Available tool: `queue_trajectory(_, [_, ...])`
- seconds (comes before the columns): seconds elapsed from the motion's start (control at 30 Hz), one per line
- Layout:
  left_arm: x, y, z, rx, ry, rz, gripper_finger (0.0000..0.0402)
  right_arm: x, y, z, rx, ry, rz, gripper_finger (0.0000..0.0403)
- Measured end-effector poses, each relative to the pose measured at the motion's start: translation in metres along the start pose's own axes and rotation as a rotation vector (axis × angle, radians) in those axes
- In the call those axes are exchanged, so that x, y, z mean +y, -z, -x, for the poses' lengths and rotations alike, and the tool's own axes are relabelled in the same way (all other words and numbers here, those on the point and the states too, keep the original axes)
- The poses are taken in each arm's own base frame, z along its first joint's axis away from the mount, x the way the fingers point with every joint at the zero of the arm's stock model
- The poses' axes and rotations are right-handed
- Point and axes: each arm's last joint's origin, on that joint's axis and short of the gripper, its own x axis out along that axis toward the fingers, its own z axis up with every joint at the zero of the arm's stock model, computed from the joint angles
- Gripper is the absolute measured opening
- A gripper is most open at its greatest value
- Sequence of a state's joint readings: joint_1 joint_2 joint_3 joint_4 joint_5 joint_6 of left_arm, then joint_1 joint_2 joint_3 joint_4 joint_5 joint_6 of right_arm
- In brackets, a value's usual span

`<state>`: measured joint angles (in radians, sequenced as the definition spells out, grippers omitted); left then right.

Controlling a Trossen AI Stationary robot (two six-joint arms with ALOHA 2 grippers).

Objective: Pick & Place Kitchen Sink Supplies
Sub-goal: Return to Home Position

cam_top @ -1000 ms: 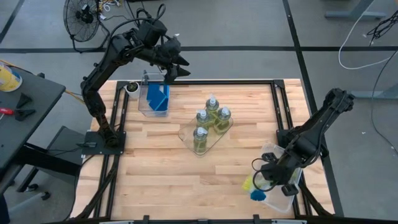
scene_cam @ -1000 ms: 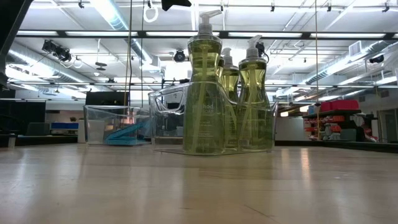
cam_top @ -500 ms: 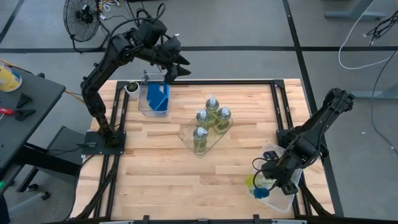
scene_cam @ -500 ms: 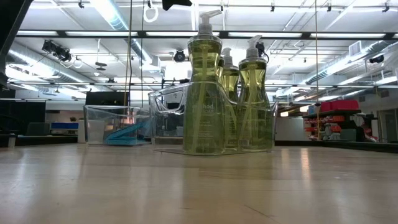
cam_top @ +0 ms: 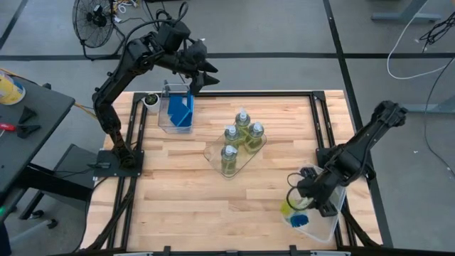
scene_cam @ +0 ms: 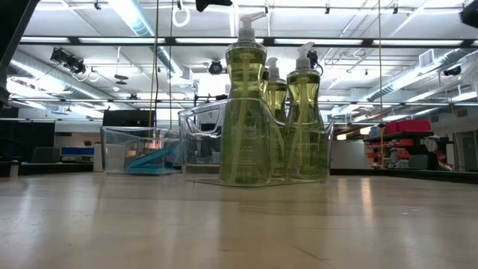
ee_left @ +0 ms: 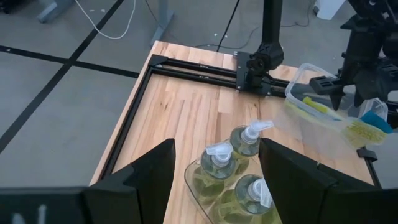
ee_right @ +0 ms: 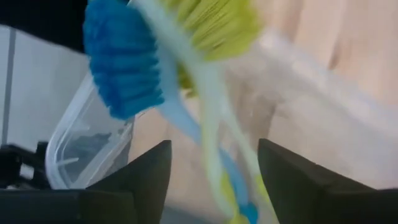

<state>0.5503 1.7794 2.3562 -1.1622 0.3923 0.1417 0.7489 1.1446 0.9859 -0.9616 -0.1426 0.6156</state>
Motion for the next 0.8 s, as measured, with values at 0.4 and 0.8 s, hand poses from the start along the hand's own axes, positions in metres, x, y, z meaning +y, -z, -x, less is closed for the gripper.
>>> queue_trajectory(0.4, [-0.004, 0.0, -0.001, 0.001, 0.014, 0.021, 0.0236, -0.038, -0.014, 0.028, -0.183, 0.089, -0.016, 0.0131])
queue_trajectory(0.8, [-0.01, -0.004, -0.004, -0.03, 0.029, -0.002, 0.0236, -0.06, -0.02, 0.06, -0.42, 0.139, 0.041, 0.0018])
